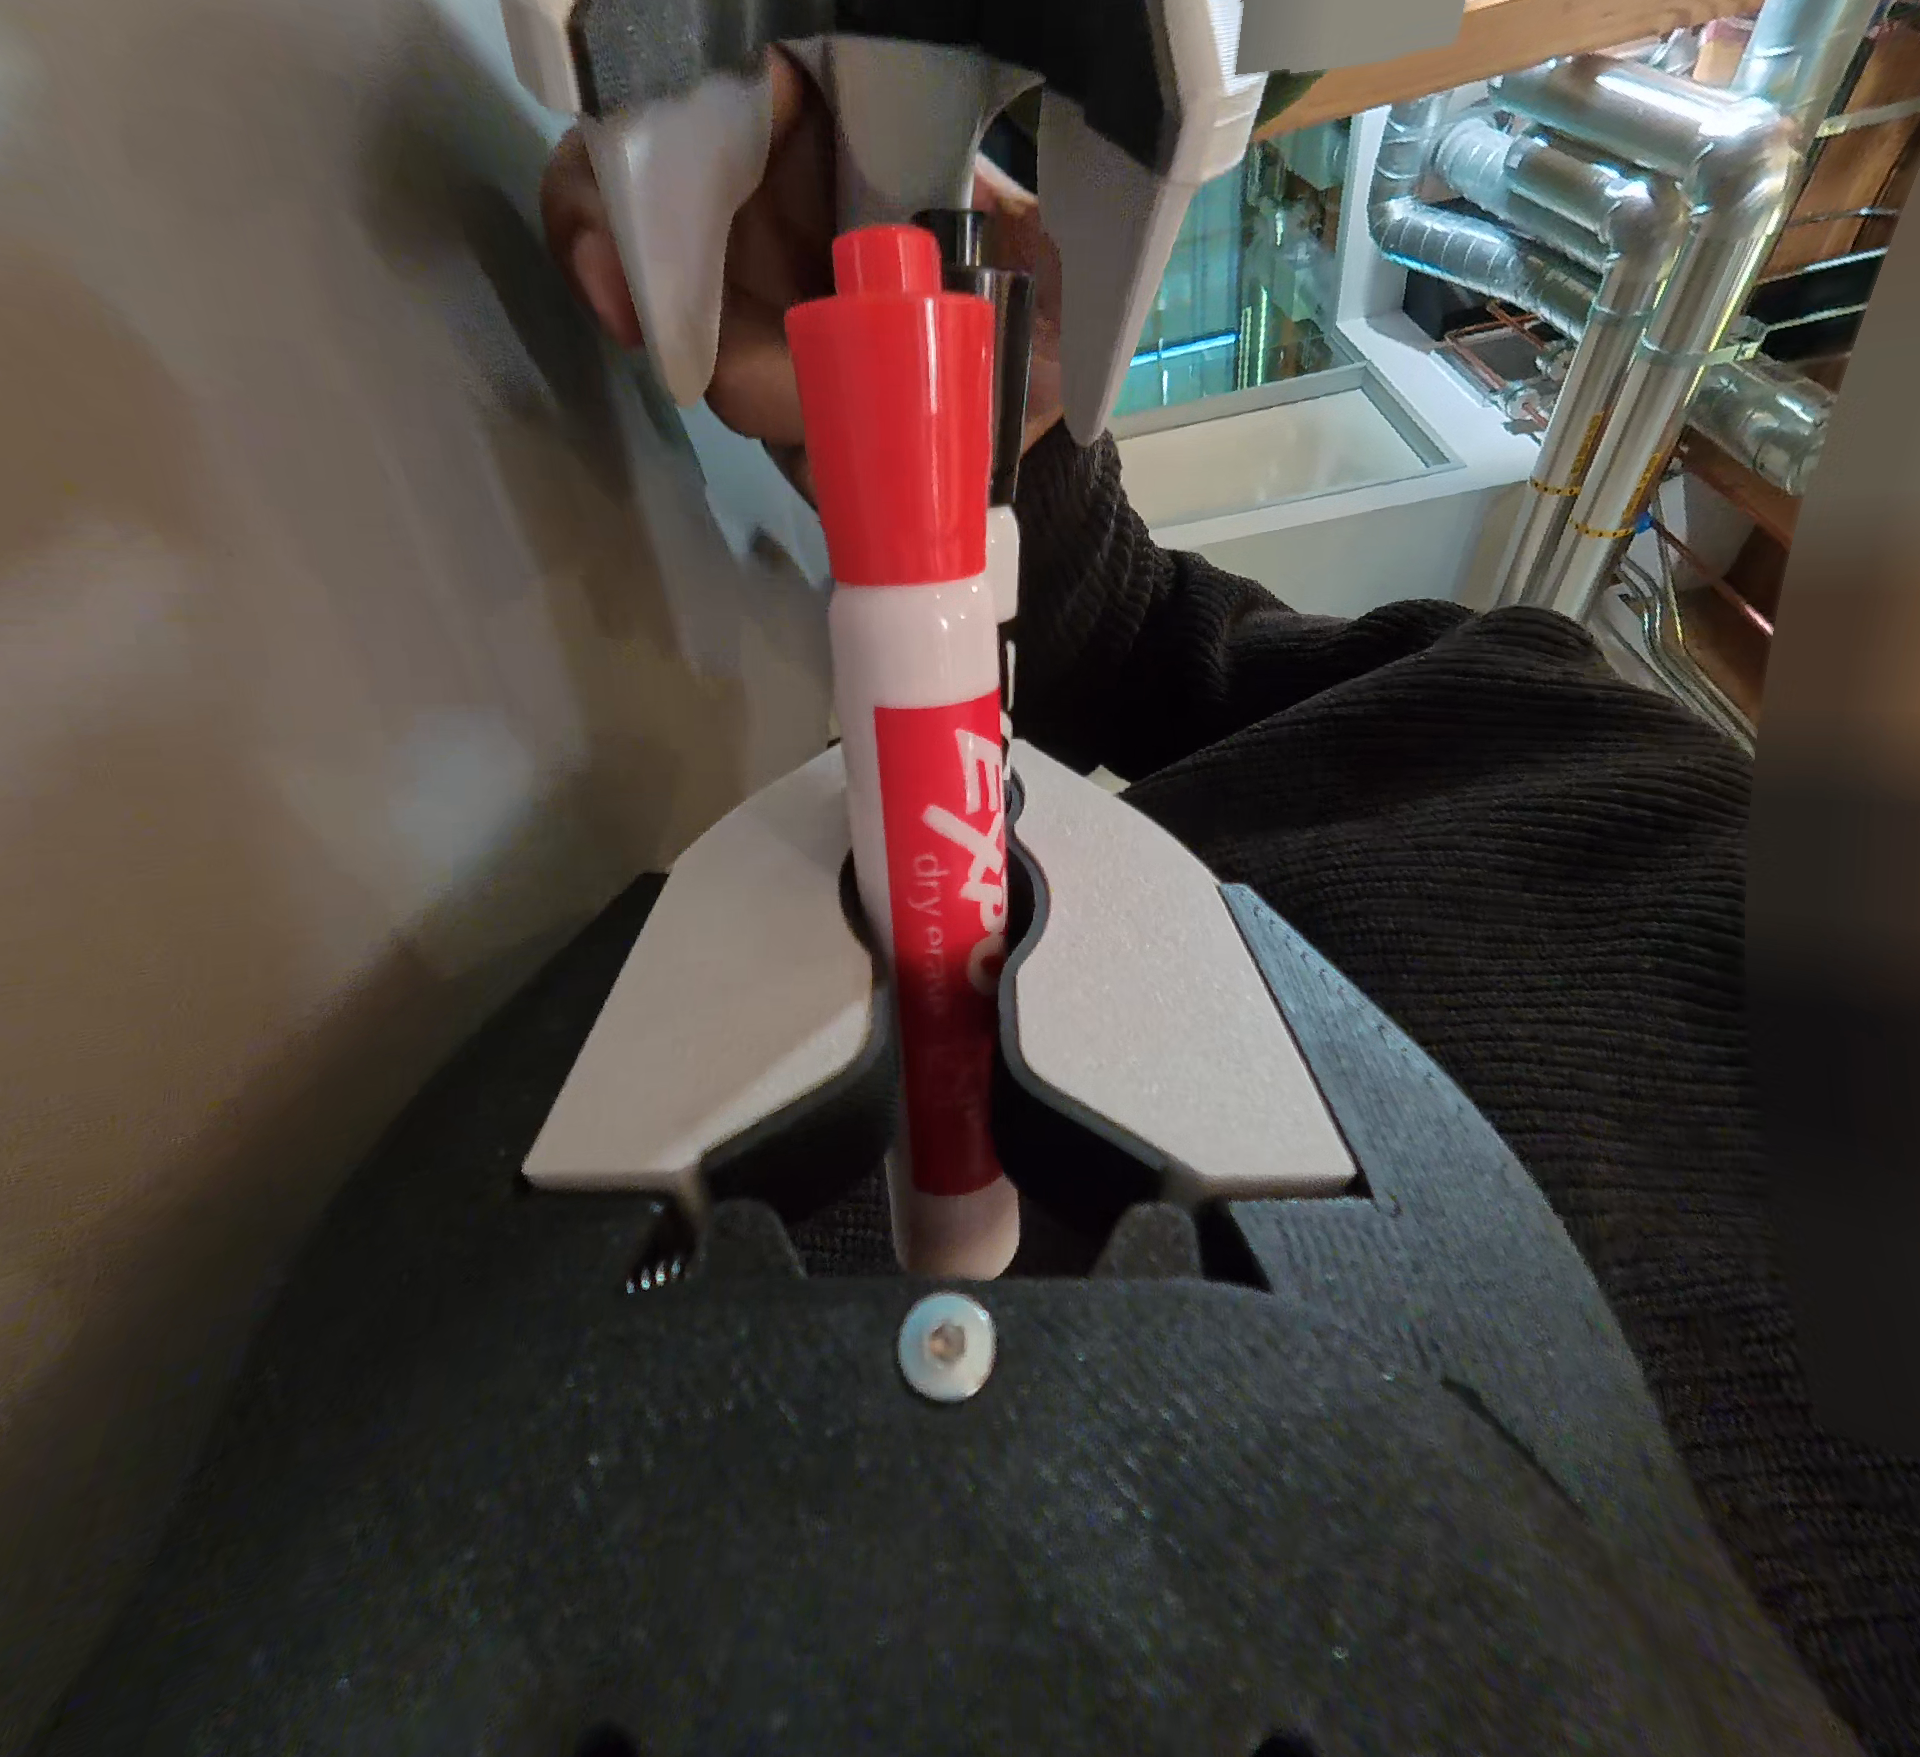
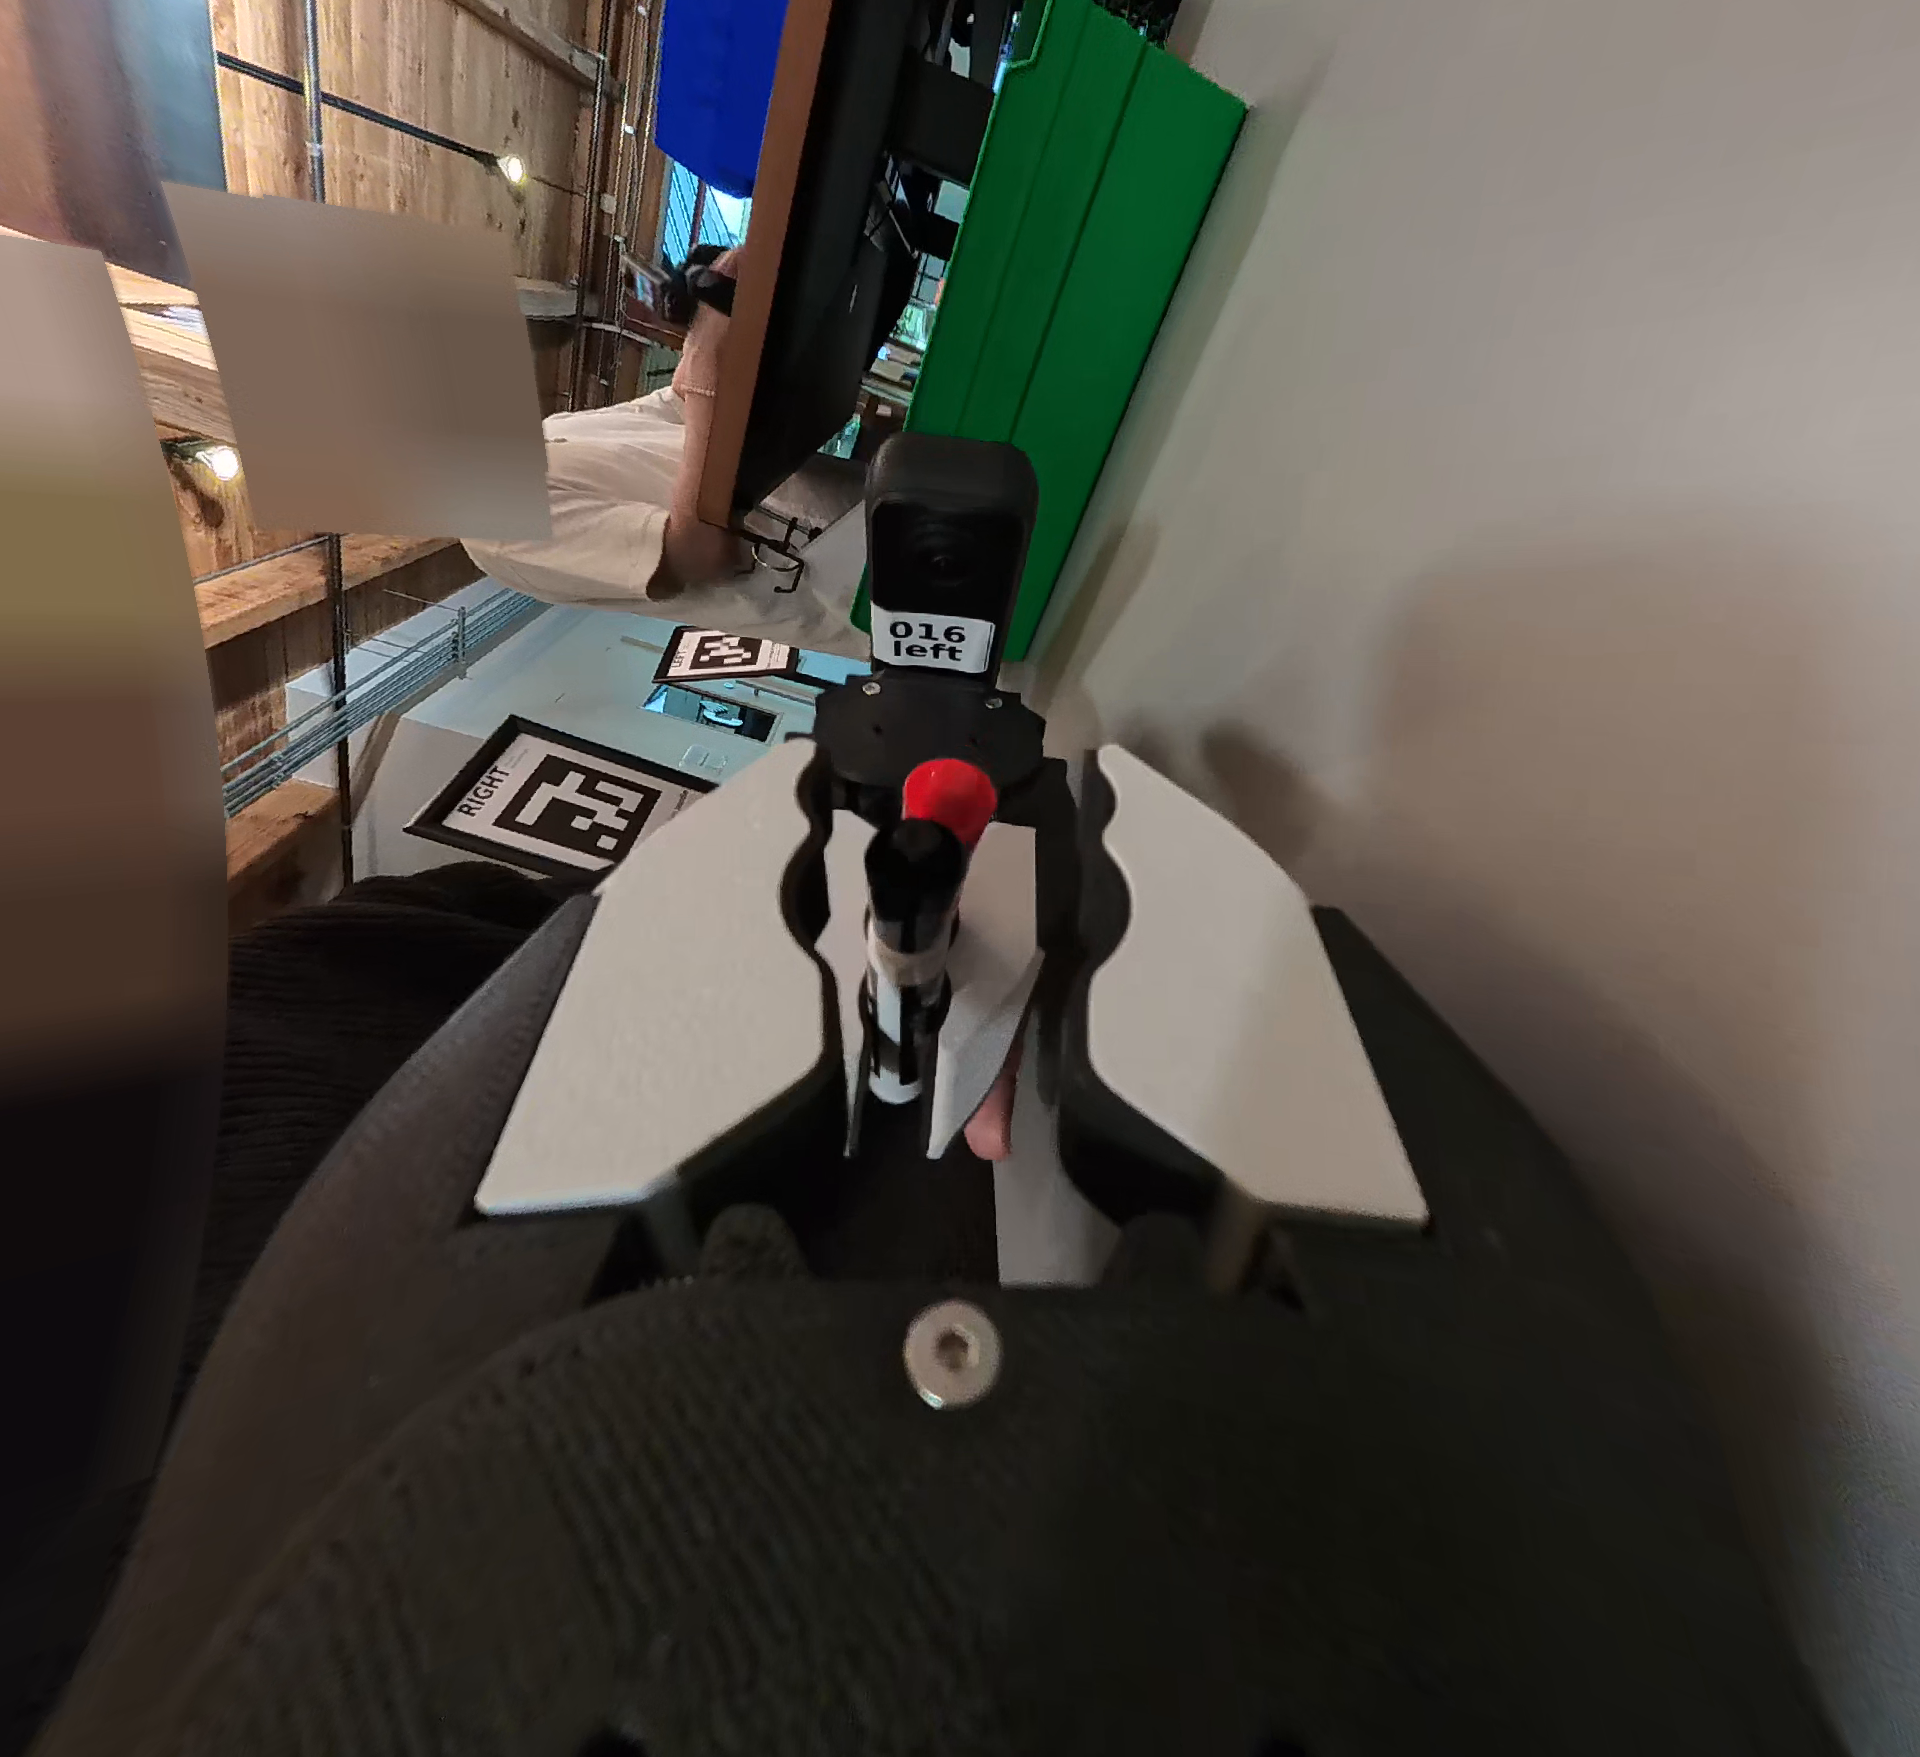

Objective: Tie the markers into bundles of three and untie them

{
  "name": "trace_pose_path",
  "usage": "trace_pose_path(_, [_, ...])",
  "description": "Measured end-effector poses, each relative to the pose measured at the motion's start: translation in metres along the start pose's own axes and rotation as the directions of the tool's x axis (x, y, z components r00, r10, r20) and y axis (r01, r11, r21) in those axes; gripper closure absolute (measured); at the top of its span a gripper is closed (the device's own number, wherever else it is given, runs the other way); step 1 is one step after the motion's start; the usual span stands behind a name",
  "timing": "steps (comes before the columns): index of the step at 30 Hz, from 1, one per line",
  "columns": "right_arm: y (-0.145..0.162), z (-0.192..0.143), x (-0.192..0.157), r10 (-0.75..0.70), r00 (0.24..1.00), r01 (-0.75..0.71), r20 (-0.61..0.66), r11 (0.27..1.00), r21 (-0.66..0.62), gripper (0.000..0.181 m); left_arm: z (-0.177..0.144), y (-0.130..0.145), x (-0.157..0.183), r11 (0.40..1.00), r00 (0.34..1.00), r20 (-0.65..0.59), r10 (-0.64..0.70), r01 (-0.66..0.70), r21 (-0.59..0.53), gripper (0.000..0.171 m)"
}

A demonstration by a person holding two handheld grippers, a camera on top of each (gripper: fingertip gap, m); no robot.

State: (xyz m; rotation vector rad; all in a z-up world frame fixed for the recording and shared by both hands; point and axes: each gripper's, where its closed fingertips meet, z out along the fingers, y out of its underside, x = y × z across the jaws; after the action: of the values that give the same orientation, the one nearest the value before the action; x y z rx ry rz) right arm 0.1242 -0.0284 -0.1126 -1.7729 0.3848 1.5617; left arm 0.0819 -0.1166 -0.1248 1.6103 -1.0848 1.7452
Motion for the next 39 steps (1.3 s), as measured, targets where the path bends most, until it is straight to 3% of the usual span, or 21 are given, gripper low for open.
trace_pose_path(7, [0.032, -0.003, -0.001, -0.005, 1.000, 0.002, -0.013, 0.970, -0.242, 0.130, 0.006, 0.018, -0.001, 0.995, 1.000, 0.011, 0.004, -0.003, -0.103, 0.158])
trace_pose_path(15, [0.050, -0.003, -0.004, 0.005, 1.000, -0.003, 0.003, 0.942, -0.337, 0.143, 0.009, 0.026, -0.005, 0.989, 1.000, 0.029, 0.008, -0.004, -0.148, 0.158])
trace_pose_path(20, [0.052, 0.000, -0.007, -0.001, 1.000, 0.010, 0.026, 0.941, -0.339, 0.162, 0.010, 0.029, -0.005, 0.987, 0.999, 0.030, 0.009, -0.004, -0.164, 0.158])
trace_pose_path(39, [0.046, 0.000, -0.002, -0.019, 1.000, 0.022, 0.011, 0.950, -0.312, 0.161, 0.010, 0.028, -0.007, 0.987, 0.999, 0.045, 0.020, -0.012, -0.161, 0.158])
